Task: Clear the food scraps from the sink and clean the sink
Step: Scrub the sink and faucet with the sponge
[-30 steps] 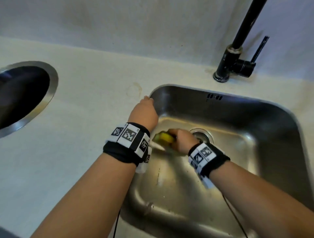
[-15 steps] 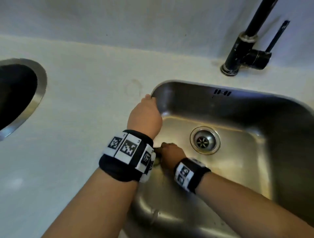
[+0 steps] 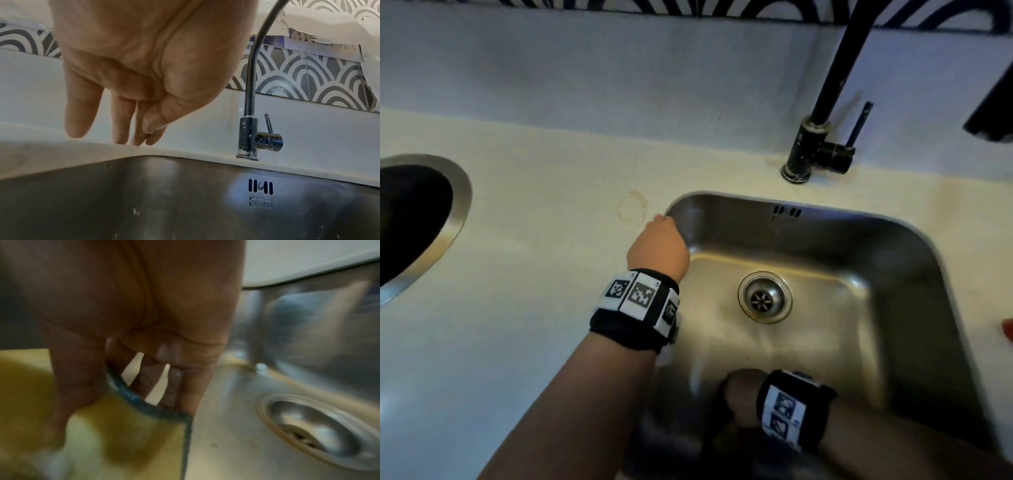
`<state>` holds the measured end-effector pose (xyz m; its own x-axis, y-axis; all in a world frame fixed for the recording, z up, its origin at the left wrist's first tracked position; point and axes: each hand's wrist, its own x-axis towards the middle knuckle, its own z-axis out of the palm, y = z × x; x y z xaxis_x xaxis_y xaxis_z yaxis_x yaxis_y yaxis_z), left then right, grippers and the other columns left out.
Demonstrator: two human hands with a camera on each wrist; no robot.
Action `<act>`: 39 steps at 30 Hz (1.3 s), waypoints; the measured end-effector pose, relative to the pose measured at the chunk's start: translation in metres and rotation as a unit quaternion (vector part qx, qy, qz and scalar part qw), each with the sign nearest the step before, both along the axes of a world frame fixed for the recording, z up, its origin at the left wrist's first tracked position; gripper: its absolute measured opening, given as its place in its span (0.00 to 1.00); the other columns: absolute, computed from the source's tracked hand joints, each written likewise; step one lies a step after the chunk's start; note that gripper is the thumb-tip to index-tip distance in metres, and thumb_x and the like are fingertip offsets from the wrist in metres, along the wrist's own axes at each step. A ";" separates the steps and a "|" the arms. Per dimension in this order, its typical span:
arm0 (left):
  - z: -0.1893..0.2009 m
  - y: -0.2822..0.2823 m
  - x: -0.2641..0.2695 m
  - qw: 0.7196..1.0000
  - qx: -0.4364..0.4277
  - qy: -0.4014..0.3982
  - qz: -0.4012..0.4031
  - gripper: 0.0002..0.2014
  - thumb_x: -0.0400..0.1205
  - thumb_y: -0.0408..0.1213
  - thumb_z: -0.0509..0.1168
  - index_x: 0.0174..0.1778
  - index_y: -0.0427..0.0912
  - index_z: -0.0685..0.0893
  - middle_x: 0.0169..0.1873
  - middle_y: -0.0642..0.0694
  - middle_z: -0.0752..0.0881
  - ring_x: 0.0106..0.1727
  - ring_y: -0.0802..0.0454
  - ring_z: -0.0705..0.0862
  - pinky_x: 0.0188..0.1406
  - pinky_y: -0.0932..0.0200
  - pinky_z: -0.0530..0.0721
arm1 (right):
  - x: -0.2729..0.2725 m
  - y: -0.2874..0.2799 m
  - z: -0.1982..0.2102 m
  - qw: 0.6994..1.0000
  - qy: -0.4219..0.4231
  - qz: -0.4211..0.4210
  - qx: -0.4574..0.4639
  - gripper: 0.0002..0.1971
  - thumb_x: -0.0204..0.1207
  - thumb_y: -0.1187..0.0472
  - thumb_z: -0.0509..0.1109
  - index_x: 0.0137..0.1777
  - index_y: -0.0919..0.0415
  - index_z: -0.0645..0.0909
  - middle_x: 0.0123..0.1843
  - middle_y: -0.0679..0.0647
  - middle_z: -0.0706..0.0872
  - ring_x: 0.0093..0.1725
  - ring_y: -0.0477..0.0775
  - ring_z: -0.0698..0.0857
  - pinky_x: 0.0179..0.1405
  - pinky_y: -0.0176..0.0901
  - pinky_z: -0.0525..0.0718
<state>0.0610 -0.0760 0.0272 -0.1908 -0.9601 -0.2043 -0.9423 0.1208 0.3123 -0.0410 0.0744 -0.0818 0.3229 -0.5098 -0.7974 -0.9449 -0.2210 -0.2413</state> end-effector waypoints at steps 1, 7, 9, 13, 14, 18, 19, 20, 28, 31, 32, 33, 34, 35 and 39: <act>0.001 -0.002 -0.004 1.000 -0.004 -0.006 0.001 0.21 0.81 0.27 0.54 0.71 0.38 0.72 0.68 0.40 0.76 0.68 0.41 0.76 0.62 0.48 0.75 | -0.012 -0.011 0.002 1.000 -0.011 -0.026 -0.002 0.14 0.77 0.64 0.67 0.60 0.69 0.84 0.58 0.65 0.86 0.57 0.66 0.85 0.57 0.55 0.82; -0.010 -0.027 -0.036 0.997 -0.022 -0.028 -0.064 0.29 0.77 0.28 0.56 0.77 0.40 0.65 0.77 0.42 0.65 0.76 0.43 0.66 0.73 0.38 0.68 | -0.089 -0.100 -0.004 0.918 -0.018 -0.313 -0.241 0.18 0.75 0.59 0.68 0.65 0.47 0.81 0.62 0.54 0.84 0.62 0.60 0.82 0.60 0.48 0.80; -0.019 -0.032 -0.045 0.995 -0.017 -0.041 -0.089 0.32 0.78 0.29 0.58 0.80 0.39 0.59 0.81 0.44 0.57 0.80 0.44 0.59 0.76 0.37 0.64 | -0.103 -0.125 -0.014 0.895 0.004 -0.353 -0.272 0.22 0.76 0.61 0.67 0.71 0.48 0.76 0.67 0.57 0.79 0.66 0.62 0.79 0.63 0.50 0.78; -0.032 -0.038 -0.054 0.991 -0.045 -0.060 -0.111 0.36 0.79 0.31 0.58 0.83 0.40 0.52 0.84 0.45 0.48 0.84 0.45 0.50 0.79 0.34 0.56 | -0.111 -0.153 -0.041 0.880 0.010 -0.392 -0.269 0.24 0.77 0.65 0.62 0.72 0.47 0.75 0.68 0.57 0.76 0.67 0.64 0.78 0.66 0.52 0.78; -0.034 -0.040 -0.054 0.991 -0.048 -0.056 -0.111 0.36 0.79 0.30 0.58 0.83 0.40 0.51 0.84 0.45 0.47 0.84 0.46 0.49 0.79 0.33 0.55 | -0.106 -0.153 -0.047 0.881 0.012 -0.388 -0.270 0.23 0.78 0.65 0.61 0.72 0.48 0.76 0.68 0.57 0.77 0.66 0.64 0.79 0.66 0.52 0.78; -0.038 -0.040 -0.054 0.991 -0.044 -0.050 -0.114 0.36 0.80 0.29 0.56 0.84 0.41 0.48 0.84 0.46 0.45 0.84 0.46 0.45 0.78 0.31 0.51 | -0.075 -0.139 -0.068 0.898 0.004 -0.361 -0.251 0.18 0.82 0.60 0.59 0.70 0.52 0.78 0.65 0.57 0.80 0.65 0.64 0.80 0.66 0.51 0.79; -0.039 -0.040 -0.055 0.992 -0.044 -0.047 -0.112 0.36 0.80 0.29 0.56 0.84 0.41 0.49 0.84 0.46 0.45 0.84 0.46 0.45 0.78 0.30 0.50 | -0.065 -0.132 -0.071 0.909 0.003 -0.343 -0.238 0.18 0.82 0.60 0.58 0.71 0.52 0.77 0.64 0.58 0.79 0.64 0.64 0.80 0.64 0.52 0.79; -0.039 -0.041 -0.055 0.992 -0.043 -0.040 -0.107 0.35 0.80 0.28 0.56 0.83 0.41 0.50 0.84 0.46 0.45 0.84 0.46 0.45 0.78 0.30 0.50 | -0.055 -0.123 -0.072 0.920 0.002 -0.323 -0.223 0.19 0.82 0.61 0.58 0.71 0.50 0.76 0.63 0.58 0.78 0.63 0.65 0.80 0.62 0.53 0.80; -0.035 -0.041 -0.054 0.990 -0.041 -0.017 -0.131 0.39 0.77 0.29 0.60 0.82 0.54 0.53 0.82 0.43 0.51 0.83 0.42 0.47 0.76 0.24 0.50 | -0.008 -0.025 -0.054 0.973 -0.039 -0.196 -0.113 0.16 0.83 0.59 0.58 0.68 0.58 0.79 0.63 0.62 0.77 0.64 0.65 0.75 0.61 0.54 0.77; -0.037 -0.038 -0.058 0.988 -0.039 -0.049 -0.138 0.43 0.77 0.29 0.61 0.82 0.60 0.48 0.83 0.42 0.46 0.83 0.39 0.43 0.74 0.22 0.48 | 0.004 0.006 -0.040 0.979 -0.039 -0.191 -0.052 0.17 0.84 0.57 0.59 0.65 0.66 0.79 0.63 0.66 0.77 0.65 0.68 0.75 0.60 0.56 0.76; -0.036 -0.038 -0.059 0.989 -0.038 -0.053 -0.136 0.43 0.77 0.28 0.61 0.82 0.61 0.48 0.83 0.41 0.46 0.83 0.38 0.43 0.74 0.22 0.47 | 0.007 0.013 -0.035 0.981 -0.042 -0.189 -0.033 0.17 0.84 0.58 0.60 0.65 0.69 0.79 0.63 0.67 0.78 0.64 0.69 0.75 0.61 0.56 0.76; -0.035 -0.037 -0.060 0.989 -0.031 -0.056 -0.134 0.43 0.77 0.28 0.61 0.82 0.62 0.48 0.83 0.41 0.45 0.83 0.38 0.42 0.74 0.22 0.47 | 0.010 0.020 -0.032 0.983 -0.038 -0.179 -0.016 0.16 0.84 0.60 0.60 0.64 0.71 0.78 0.63 0.68 0.78 0.64 0.69 0.76 0.61 0.56 0.76; -0.034 -0.036 -0.062 0.990 -0.020 -0.056 -0.130 0.42 0.77 0.28 0.60 0.82 0.62 0.48 0.83 0.41 0.45 0.83 0.38 0.42 0.74 0.22 0.47 | 0.012 0.027 -0.030 0.986 -0.029 -0.166 0.003 0.16 0.83 0.63 0.60 0.63 0.73 0.78 0.63 0.69 0.79 0.64 0.70 0.77 0.61 0.56 0.77; -0.032 -0.036 -0.063 0.990 -0.012 -0.056 -0.127 0.42 0.77 0.27 0.60 0.82 0.62 0.49 0.83 0.40 0.44 0.83 0.38 0.41 0.74 0.23 0.46 | 0.013 0.032 -0.030 0.988 -0.025 -0.152 0.023 0.15 0.83 0.65 0.60 0.62 0.75 0.79 0.62 0.70 0.80 0.63 0.70 0.79 0.61 0.56 0.78; -0.026 -0.035 -0.069 0.991 0.001 -0.056 -0.118 0.39 0.78 0.29 0.57 0.81 0.62 0.51 0.82 0.37 0.45 0.83 0.35 0.42 0.76 0.25 0.49 | 0.006 0.042 -0.022 0.986 -0.054 -0.116 0.107 0.12 0.81 0.68 0.63 0.55 0.77 0.82 0.51 0.71 0.83 0.50 0.67 0.82 0.54 0.55 0.79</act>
